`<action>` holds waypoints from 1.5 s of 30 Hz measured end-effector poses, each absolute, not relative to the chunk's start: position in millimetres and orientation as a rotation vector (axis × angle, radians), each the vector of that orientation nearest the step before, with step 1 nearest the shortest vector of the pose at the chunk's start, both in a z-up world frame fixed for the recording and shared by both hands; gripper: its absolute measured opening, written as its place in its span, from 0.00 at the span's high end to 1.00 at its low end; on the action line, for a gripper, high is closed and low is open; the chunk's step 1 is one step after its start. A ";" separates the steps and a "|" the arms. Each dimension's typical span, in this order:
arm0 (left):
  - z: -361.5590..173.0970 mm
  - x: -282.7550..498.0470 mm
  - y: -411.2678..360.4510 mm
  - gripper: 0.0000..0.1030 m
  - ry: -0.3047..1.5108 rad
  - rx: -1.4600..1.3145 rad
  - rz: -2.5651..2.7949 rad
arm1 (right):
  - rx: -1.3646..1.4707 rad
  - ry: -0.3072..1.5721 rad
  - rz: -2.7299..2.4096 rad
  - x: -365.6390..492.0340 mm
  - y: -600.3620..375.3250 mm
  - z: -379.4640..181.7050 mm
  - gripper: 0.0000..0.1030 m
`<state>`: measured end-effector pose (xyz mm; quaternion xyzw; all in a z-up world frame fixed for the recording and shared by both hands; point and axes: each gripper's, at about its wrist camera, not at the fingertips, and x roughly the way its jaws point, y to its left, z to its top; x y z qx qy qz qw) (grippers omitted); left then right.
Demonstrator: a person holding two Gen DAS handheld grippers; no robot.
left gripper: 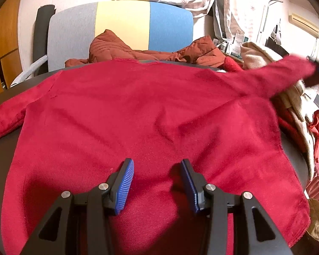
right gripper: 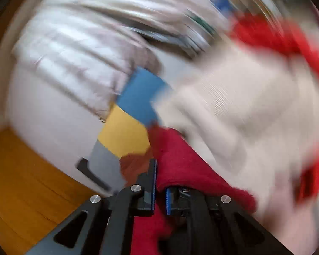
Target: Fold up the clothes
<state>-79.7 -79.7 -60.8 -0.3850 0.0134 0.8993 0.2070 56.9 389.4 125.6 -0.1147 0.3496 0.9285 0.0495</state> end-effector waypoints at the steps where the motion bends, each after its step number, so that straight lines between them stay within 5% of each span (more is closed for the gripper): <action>1: -60.9 -79.9 -80.2 0.55 0.032 -1.070 2.504 | -0.305 0.842 2.871 55.4 378.5 150.9 0.94; 4: -61.3 -78.9 -81.7 0.55 0.019 -1.068 2.500 | -0.319 0.412 2.881 46.1 354.9 174.3 0.94; 5: -61.4 -78.6 -82.0 0.55 0.015 -1.067 2.499 | -0.374 0.420 2.865 43.2 358.0 167.5 0.94; 13: -61.3 -67.9 -80.0 0.54 -0.012 -1.077 2.455 | -0.804 1.159 2.548 37.5 436.6 36.2 0.81; 16: -61.3 -52.5 -75.3 0.54 0.011 -1.075 2.431 | -0.698 1.155 2.561 48.5 443.3 43.3 0.52; 17: -61.1 -46.0 -72.6 0.54 0.034 -1.072 2.424 | -0.656 1.150 2.562 51.4 446.1 47.8 0.50; 23: -35.7 -40.9 -69.1 0.55 0.013 -1.027 2.376 | -0.602 1.066 2.555 52.4 448.5 73.8 0.65; 26: -25.3 -60.1 -78.0 0.54 -0.018 -1.004 2.460 | -0.626 1.047 2.566 63.1 418.1 71.0 0.47; 33: -27.8 -128.4 -115.2 0.54 0.015 -1.068 2.687 | -0.942 0.606 2.868 14.2 273.7 41.2 0.47; 39: -57.2 -166.1 -153.2 0.54 -0.110 -1.299 2.790 | -1.289 -0.041 2.990 -86.9 166.5 -5.1 0.53; 41: -61.6 -167.6 -160.7 0.54 -0.167 -1.320 2.789 | -1.405 -0.116 2.926 -112.9 155.7 -30.0 0.59; 45: -63.4 -175.5 -151.9 0.52 -0.082 -1.334 2.851 | -1.409 -0.102 2.873 -150.4 152.5 -49.3 0.54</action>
